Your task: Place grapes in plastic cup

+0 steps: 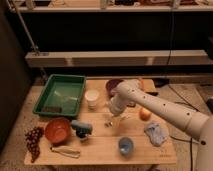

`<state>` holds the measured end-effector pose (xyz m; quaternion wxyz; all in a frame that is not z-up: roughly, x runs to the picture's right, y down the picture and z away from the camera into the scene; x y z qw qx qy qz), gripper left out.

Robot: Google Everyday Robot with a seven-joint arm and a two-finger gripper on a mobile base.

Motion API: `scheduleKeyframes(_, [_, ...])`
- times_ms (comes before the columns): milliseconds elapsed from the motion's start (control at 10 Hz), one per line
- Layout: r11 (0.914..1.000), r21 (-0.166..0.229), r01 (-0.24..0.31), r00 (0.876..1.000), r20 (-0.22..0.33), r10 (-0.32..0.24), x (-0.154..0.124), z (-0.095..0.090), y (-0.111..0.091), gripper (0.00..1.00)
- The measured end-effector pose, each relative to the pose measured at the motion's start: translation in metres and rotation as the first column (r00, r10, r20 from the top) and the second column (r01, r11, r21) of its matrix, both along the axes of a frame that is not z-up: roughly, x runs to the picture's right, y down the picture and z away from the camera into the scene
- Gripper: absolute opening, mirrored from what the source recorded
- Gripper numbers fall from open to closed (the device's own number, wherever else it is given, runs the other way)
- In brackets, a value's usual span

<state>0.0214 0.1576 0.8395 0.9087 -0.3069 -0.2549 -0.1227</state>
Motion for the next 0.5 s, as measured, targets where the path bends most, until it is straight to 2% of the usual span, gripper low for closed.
scheduleKeyframes(200, [1.0000, 0.000, 0.003, 1.000, 0.001, -0.003, 0.000, 0.000, -0.001, 0.80])
scheduleKeyframes(300, [0.9998, 0.006, 0.021, 1.000, 0.010, -0.021, -0.002, -0.003, -0.003, 0.80])
scheduleKeyframes(500, [0.9972, 0.036, 0.066, 0.997, 0.041, -0.067, -0.021, -0.018, -0.018, 0.80])
